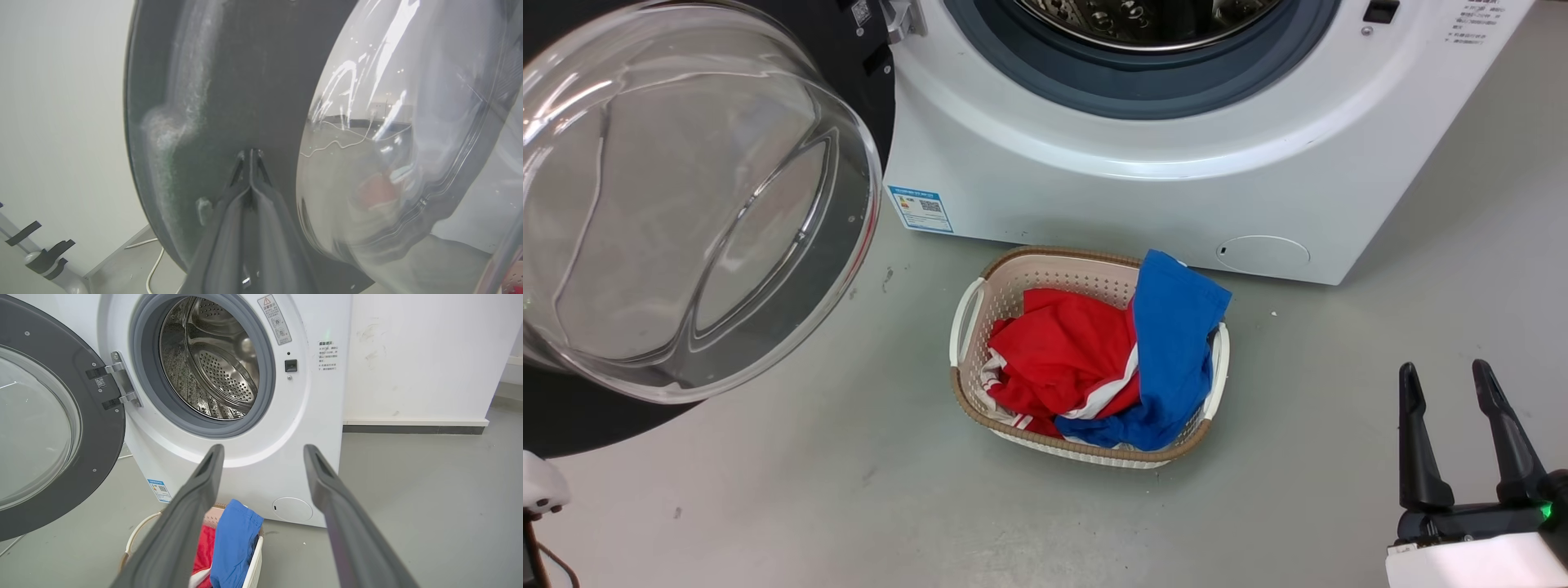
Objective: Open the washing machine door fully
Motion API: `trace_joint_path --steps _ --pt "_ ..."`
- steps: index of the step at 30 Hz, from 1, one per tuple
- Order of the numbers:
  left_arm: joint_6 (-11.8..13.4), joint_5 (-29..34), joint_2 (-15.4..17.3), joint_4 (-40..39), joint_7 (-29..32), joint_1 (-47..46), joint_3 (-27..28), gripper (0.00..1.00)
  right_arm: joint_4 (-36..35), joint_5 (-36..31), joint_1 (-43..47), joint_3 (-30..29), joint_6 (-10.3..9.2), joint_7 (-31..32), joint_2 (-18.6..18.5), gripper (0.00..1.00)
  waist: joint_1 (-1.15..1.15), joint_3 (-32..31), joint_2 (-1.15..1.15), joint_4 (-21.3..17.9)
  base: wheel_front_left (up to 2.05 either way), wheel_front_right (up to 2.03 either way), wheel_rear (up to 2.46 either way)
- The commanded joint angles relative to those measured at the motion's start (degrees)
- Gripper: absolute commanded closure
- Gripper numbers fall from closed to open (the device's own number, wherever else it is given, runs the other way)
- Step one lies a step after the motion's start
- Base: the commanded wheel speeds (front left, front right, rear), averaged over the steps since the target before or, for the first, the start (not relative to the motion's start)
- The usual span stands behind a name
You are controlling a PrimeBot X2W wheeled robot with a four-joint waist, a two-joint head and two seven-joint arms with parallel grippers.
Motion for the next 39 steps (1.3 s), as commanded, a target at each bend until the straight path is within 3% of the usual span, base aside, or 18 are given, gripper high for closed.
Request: trace_joint_path --steps 1,12,19,31,39 --pt "-0.3 0.3 0.4 0.7 0.2 -1.0 0.5 1.0 -0.3 -0.4 -0.8 0.0 0.01 -0.1 0.1 0.0 0.0 0.1 0.0 -0.2 0.0 0.0 0.0" --pt "-1.6 2.3 -0.7 1.5 0.2 -0.5 1.0 1.0 0.1 0.3 -0.1 -0.4 0.01 -0.1 0.1 0.0 0.0 -1.3 0.0 -0.3 0.0 0.0 0.0" --pt "-2.9 4.9 -3.1 -4.0 0.1 2.3 -1.0 1.0 0.2 0.9 1.0 -0.9 0.01 -0.1 0.1 0.0 0.0 -4.2 0.0 -0.1 0.0 0.0 0.0" --pt "-5.1 8.5 -8.9 -17.1 0.1 7.4 -9.1 1.0 -1.0 0.8 2.7 -2.0 0.0 -0.1 0.1 0.0 0.0 -8.2 0.0 -0.4 0.0 0.0 0.0" --pt "-7.3 8.6 -13.0 -20.9 0.2 9.7 -16.0 1.0 -0.7 -0.4 3.3 -2.7 0.01 -0.1 0.1 0.0 0.0 -10.2 0.0 -2.8 0.0 0.0 0.0"
